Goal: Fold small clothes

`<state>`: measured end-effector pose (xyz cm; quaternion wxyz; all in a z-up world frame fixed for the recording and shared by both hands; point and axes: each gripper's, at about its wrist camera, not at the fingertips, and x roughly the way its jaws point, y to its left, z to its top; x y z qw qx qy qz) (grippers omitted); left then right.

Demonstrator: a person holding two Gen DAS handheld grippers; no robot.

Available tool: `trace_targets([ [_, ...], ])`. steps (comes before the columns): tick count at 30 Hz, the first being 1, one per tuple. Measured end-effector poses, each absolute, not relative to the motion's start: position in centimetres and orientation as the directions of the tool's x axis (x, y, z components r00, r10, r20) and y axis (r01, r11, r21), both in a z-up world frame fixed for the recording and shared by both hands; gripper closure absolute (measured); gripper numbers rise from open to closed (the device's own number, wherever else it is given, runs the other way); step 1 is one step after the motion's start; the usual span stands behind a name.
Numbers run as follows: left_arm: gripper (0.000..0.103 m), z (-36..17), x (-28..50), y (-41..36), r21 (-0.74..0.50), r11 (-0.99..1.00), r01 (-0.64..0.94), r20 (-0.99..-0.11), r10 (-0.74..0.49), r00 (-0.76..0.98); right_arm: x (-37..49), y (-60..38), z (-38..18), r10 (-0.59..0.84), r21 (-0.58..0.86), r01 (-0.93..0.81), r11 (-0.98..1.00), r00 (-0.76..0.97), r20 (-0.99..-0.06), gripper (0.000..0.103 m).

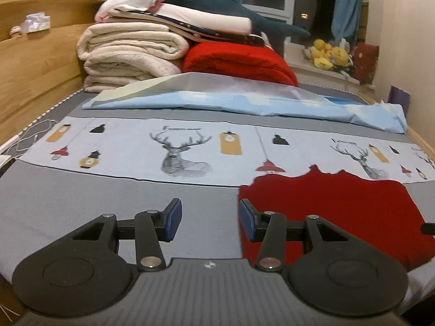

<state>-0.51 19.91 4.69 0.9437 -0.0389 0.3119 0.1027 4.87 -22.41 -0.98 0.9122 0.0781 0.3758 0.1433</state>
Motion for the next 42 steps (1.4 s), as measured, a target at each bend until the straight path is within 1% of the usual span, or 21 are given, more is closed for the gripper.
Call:
trace_targets([
  [5,0.051,5.1,-1.8,23.0,-0.075,0.962,-0.261,-0.604,0.165,0.78,5.4,-15.9,-1.6,0.378,0.252,-0.283,0.925,0.648,-0.661,0.085],
  [6,0.051,5.2,-2.1,23.4,-0.076,0.961,-0.267,-0.604,0.169,0.779,5.4,-14.6,-1.7,0.39,0.251,-0.301,0.92,0.639,-0.663,0.081],
  [7,0.051,5.2,-2.3,23.8,-0.074,0.96,-0.272,-0.605,0.174,0.777,5.4,-13.2,-2.0,0.404,0.25,-0.322,0.913,0.629,-0.664,0.075],
  [8,0.05,5.1,-2.4,24.1,-0.07,0.959,-0.276,-0.606,0.179,0.775,5.3,-11.8,-2.3,0.416,0.244,-0.347,0.906,0.618,-0.667,0.07],
  [9,0.05,5.1,-2.6,24.5,-0.065,0.957,-0.282,-0.608,0.186,0.771,5.1,-10.4,-2.5,0.425,0.232,-0.372,0.899,0.607,-0.671,0.06],
  [10,0.05,5.1,-2.7,24.8,-0.062,0.956,-0.287,-0.61,0.191,0.769,4.8,-9.1,-2.8,0.432,0.218,-0.398,0.891,0.6,-0.673,0.056],
  [15,0.05,4.8,-2.7,26.5,-0.072,0.946,-0.315,-0.629,0.202,0.751,3.2,-3.4,-3.8,0.49,0.143,-0.555,0.82,0.549,-0.677,0.055],
  [17,0.05,4.8,-2.7,27.2,-0.087,0.94,-0.33,-0.635,0.203,0.745,2.4,-1.6,-4.1,0.511,0.095,-0.622,0.777,0.535,-0.673,0.052],
  [19,0.05,4.7,-2.7,28.0,-0.109,0.932,-0.347,-0.645,0.199,0.737,1.7,0.0,-4.3,0.535,0.065,-0.681,0.729,0.508,-0.675,0.045],
  [21,0.05,4.6,-2.5,28.5,-0.132,0.924,-0.359,-0.656,0.19,0.73,1.2,1.3,-4.8,0.549,0.048,-0.729,0.683,0.468,-0.692,0.041],
  [25,0.05,4.5,-2.2,29.0,-0.15,0.914,-0.377,-0.67,0.187,0.719,0.9,3.3,-5.9,0.525,-0.016,-0.764,0.646,0.458,-0.717,0.037],
  [32,0.05,4.4,-1.9,28.8,-0.143,0.913,-0.381,-0.677,0.19,0.711,1.4,5.5,-8.1,0.426,-0.14,-0.775,0.617,0.478,-0.768,0.036],
  [35,0.05,4.3,-1.9,29.0,-0.14,0.912,-0.386,-0.681,0.195,0.706,1.6,6.0,-8.3,0.423,-0.155,-0.773,0.616,0.49,-0.763,0.034],
  [38,0.05,4.1,-1.9,29.1,-0.141,0.908,-0.395,-0.685,0.199,0.701,1.9,6.1,-8.5,0.424,-0.15,-0.77,0.62,0.49,-0.762,0.037],
  [39,0.05,4.1,-1.9,29.1,-0.141,0.906,-0.398,-0.686,0.201,0.699,2.0,6.2,-8.5,0.425,-0.148,-0.77,0.62,0.489,-0.761,0.041],
  [40,0.05,4.1,-1.9,29.1,-0.141,0.905,-0.4,-0.687,0.202,0.698,2.1,6.2,-8.5,0.424,-0.148,-0.767,0.624,0.492,-0.76,0.047],
  [41,0.05,4.1,-1.9,29.1,-0.142,0.904,-0.403,-0.688,0.203,0.697,2.3,6.2,-8.5,0.422,-0.145,-0.763,0.63,0.493,-0.761,0.05],
  [42,0.05,4.1,-1.9,29.0,-0.143,0.903,-0.406,-0.688,0.204,0.696,2.6,6.1,-8.4,0.419,-0.138,-0.756,0.64,0.494,-0.762,0.059],
])
